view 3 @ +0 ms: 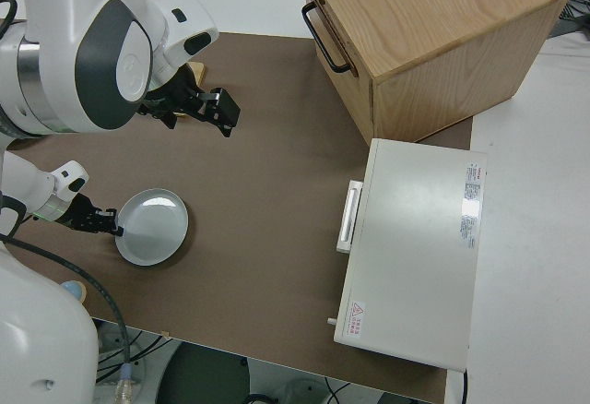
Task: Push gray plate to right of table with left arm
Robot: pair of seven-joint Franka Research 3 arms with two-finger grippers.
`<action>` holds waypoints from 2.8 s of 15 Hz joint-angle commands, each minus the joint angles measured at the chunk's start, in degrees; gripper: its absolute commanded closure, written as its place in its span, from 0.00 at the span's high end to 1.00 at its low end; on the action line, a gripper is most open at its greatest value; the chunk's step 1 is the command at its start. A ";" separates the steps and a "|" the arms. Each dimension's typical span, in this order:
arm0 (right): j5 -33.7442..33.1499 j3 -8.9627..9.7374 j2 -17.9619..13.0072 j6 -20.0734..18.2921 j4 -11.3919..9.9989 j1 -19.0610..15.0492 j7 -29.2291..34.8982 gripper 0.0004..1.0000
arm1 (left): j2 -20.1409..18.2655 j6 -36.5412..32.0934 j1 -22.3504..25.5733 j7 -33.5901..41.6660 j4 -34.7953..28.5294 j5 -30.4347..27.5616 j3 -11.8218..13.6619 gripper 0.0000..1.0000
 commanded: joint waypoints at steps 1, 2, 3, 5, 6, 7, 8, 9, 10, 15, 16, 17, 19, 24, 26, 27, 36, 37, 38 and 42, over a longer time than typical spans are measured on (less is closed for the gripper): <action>1.24 1.00 -1.57 -0.07 -1.56 -1.69 0.63 1.00 | 3.61 1.19 -4.80 -1.11 2.86 -1.51 3.06 0.00; 1.24 1.00 -1.57 -0.07 -1.56 -1.69 0.63 1.00 | 3.70 1.11 -5.07 -0.59 3.13 -1.51 3.24 0.00; 1.24 1.00 -1.57 -0.07 -1.56 -1.69 0.63 1.00 | 3.79 1.10 -5.95 -0.50 3.39 -1.43 3.33 0.00; 1.24 1.00 -1.57 -0.07 -1.56 -1.69 0.63 1.00 | 4.05 1.10 -7.79 -0.67 4.36 -1.42 4.38 0.00; 1.24 1.00 -1.57 -0.07 -1.56 -1.69 0.63 1.00 | 4.49 1.10 -8.15 -0.93 4.80 -1.42 4.39 0.00; 1.24 1.00 -1.57 -0.07 -1.56 -1.69 0.63 1.00 | 5.10 1.10 -8.15 -1.20 5.58 -1.34 4.39 0.00; 1.24 1.00 -1.57 -0.07 -1.56 -1.69 0.63 1.00 | 5.28 1.10 -8.15 -1.20 6.11 -1.42 4.39 0.00; 1.24 1.00 -1.57 -0.07 -1.56 -1.69 0.63 1.00 | 5.81 1.10 -8.33 -1.20 6.47 -1.34 4.39 0.00; 1.24 1.00 -1.57 -0.07 -1.56 -1.69 0.63 1.00 | 5.99 1.10 -8.59 -1.20 6.73 -1.34 4.39 0.00; 1.24 1.00 -1.57 -0.07 -1.56 -1.69 0.63 1.00 | 6.08 1.02 -9.03 -1.20 6.82 -0.81 4.39 0.57; 1.24 1.00 -1.57 -0.07 -1.56 -1.69 0.63 1.00 | 5.99 1.02 -9.03 -0.94 6.82 -0.72 4.47 0.74; 1.24 1.00 -1.57 -0.07 -1.56 -1.69 0.63 1.00 | 5.99 0.93 -9.03 -0.68 6.74 -0.63 4.56 0.87; 1.24 1.00 -1.57 -0.07 -1.56 -1.69 0.63 1.00 | 5.99 0.84 -9.03 -0.24 6.65 -0.63 4.91 0.98; 1.24 1.00 -1.57 -0.07 -1.56 -1.69 0.63 1.00 | 5.29 -0.73 -8.42 3.10 6.74 -0.55 5.97 0.99; 1.24 1.00 -1.57 -0.07 -1.56 -1.69 0.63 1.00 | 4.33 -2.14 -8.24 4.07 6.82 -0.55 6.76 0.99; 1.24 1.00 -1.57 -0.07 -1.56 -1.69 0.63 1.00 | 3.97 -2.84 -8.07 4.25 6.82 -0.55 7.11 0.99; 1.24 1.00 -1.57 -0.07 -1.56 -1.69 0.63 1.00 | -3.58 -15.75 -2.37 12.85 7.88 2.78 12.21 0.99; 1.24 1.00 -1.57 -0.07 -1.56 -1.69 0.63 1.00 | -5.07 -17.77 -0.61 13.91 7.88 5.06 12.30 0.99; 1.24 1.00 -1.57 -0.07 -1.56 -1.69 0.63 1.00 | -6.22 -19.44 1.15 15.22 7.88 7.34 12.56 0.99; 1.24 1.00 -1.57 -0.07 -1.56 -1.69 0.63 1.00 | -8.68 -22.88 6.33 18.92 8.32 13.76 13.53 0.99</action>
